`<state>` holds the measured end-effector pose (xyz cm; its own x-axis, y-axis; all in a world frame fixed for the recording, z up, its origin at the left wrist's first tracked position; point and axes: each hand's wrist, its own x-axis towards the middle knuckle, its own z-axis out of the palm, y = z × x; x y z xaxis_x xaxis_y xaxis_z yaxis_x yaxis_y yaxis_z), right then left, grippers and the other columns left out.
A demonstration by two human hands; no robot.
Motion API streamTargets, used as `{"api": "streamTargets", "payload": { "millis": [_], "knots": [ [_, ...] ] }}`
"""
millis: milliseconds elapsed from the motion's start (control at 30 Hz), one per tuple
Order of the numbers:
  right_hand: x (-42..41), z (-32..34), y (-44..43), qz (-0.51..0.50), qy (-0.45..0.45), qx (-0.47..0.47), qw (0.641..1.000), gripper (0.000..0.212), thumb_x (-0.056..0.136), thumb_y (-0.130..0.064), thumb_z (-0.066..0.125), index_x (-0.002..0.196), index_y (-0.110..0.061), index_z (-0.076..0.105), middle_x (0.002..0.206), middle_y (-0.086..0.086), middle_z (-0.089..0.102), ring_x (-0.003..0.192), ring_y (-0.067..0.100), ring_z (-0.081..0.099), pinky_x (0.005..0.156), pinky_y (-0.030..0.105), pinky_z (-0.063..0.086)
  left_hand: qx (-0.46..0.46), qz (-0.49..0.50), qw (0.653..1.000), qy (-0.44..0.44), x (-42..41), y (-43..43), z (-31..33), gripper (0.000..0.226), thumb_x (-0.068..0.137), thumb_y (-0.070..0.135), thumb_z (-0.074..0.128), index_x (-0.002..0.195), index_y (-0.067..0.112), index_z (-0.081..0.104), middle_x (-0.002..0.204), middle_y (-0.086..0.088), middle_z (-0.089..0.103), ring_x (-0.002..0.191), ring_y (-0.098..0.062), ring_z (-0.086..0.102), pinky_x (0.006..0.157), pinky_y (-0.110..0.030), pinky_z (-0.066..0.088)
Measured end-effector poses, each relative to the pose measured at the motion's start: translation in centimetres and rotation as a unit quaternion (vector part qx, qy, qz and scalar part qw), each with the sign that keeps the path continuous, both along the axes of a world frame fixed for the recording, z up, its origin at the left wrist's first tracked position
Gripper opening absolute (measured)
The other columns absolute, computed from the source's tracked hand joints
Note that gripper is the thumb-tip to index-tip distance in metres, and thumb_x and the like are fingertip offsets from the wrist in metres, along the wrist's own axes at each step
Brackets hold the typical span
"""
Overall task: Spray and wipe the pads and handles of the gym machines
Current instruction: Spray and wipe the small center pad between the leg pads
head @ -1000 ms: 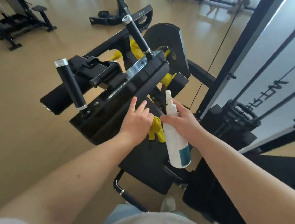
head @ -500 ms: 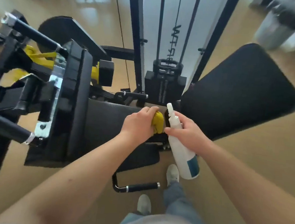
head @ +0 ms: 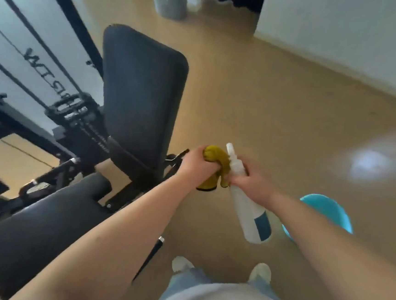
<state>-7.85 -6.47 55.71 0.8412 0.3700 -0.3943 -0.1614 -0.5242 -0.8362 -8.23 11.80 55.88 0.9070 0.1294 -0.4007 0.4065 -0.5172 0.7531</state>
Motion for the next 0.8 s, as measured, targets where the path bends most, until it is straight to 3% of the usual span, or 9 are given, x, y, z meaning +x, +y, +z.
{"api": "streamTargets", "payload": {
  "millis": [133, 200, 300, 367, 467, 633, 800],
  "knots": [
    [-1.4, 0.6, -11.6, -0.106, 0.017, 0.01, 0.994, 0.024, 0.095, -0.028, 0.071, 0.106, -0.048, 0.063, 0.093, -0.015, 0.072, 0.09, 0.013, 0.068, 0.078, 0.035, 0.051, -0.071, -0.102, 0.992, 0.031, 3.1, -11.8, -0.1, 0.039, 0.076, 0.021, 0.074, 0.113, 0.024, 0.06, 0.093, 0.003, 0.064, 0.094, -0.022, 0.063, 0.08, -0.036, 0.053],
    [-2.7, 0.6, -17.8, -0.168, 0.028, 0.012, 0.985, 0.025, 0.093, -0.03, 0.073, 0.107, -0.049, 0.063, 0.094, -0.011, 0.073, 0.091, 0.017, 0.069, 0.082, 0.039, 0.055, -0.067, -0.166, 0.983, 0.033, 3.7, -18.6, -0.2, 0.033, 0.079, 0.02, 0.072, 0.11, 0.028, 0.062, 0.096, 0.003, 0.067, 0.097, -0.022, 0.065, 0.085, -0.039, 0.057],
    [-4.7, -0.1, -27.5, -0.255, 0.032, 0.018, 0.966, 0.036, 0.075, -0.049, 0.076, 0.11, -0.053, 0.064, 0.099, -0.011, 0.075, 0.096, 0.018, 0.072, 0.093, 0.048, 0.058, -0.082, -0.224, 0.97, 0.042, 3.7, -29.1, -0.3, 0.024, 0.079, 0.025, 0.073, 0.102, 0.028, 0.068, 0.098, 0.002, 0.073, 0.096, -0.021, 0.069, 0.089, -0.042, 0.058],
    [-6.2, -0.7, -33.9, -0.298, 0.038, 0.024, 0.953, 0.038, 0.079, -0.043, 0.077, 0.114, -0.052, 0.065, 0.101, -0.01, 0.076, 0.096, 0.017, 0.073, 0.095, 0.049, 0.058, -0.097, -0.257, 0.96, 0.056, 3.3, -36.1, -0.4, 0.012, 0.082, 0.027, 0.075, 0.092, 0.03, 0.069, 0.092, 0.004, 0.073, 0.091, -0.018, 0.07, 0.085, -0.039, 0.059],
    [-8.6, -1.3, -42.8, -0.353, 0.044, 0.037, 0.934, 0.046, 0.074, -0.045, 0.076, 0.116, -0.06, 0.064, 0.106, -0.013, 0.075, 0.1, 0.016, 0.073, 0.095, 0.047, 0.058, -0.096, -0.306, 0.944, 0.074, 2.5, -46.1, -0.9, 0.011, 0.085, 0.028, 0.078, 0.084, 0.031, 0.068, 0.087, 0.007, 0.071, 0.087, -0.014, 0.068, 0.08, -0.032, 0.057],
    [-12.6, -1.7, -55.0, -0.447, 0.04, 0.051, 0.892, 0.039, 0.091, -0.027, 0.077, 0.112, -0.058, 0.065, 0.098, -0.016, 0.076, 0.094, 0.014, 0.073, 0.09, 0.041, 0.059, -0.087, -0.365, 0.922, 0.098, 1.6, -60.1, -1.1, 0.021, 0.078, 0.04, 0.081, 0.09, 0.024, 0.075, 0.09, 0.0, 0.077, 0.091, -0.019, 0.073, 0.09, -0.043, 0.059],
    [-17.1, -1.3, -64.1, -0.518, 0.044, 0.049, 0.853, 0.039, 0.09, -0.034, 0.076, 0.123, -0.05, 0.062, 0.091, -0.018, 0.073, 0.087, 0.012, 0.072, 0.073, 0.029, 0.051, -0.071, -0.386, 0.912, 0.122, 0.2, -71.6, -0.7, 0.03, 0.082, 0.054, 0.078, 0.088, 0.026, 0.068, 0.096, 0.0, 0.072, 0.092, -0.018, 0.068, 0.088, -0.04, 0.058]
  ]
}}
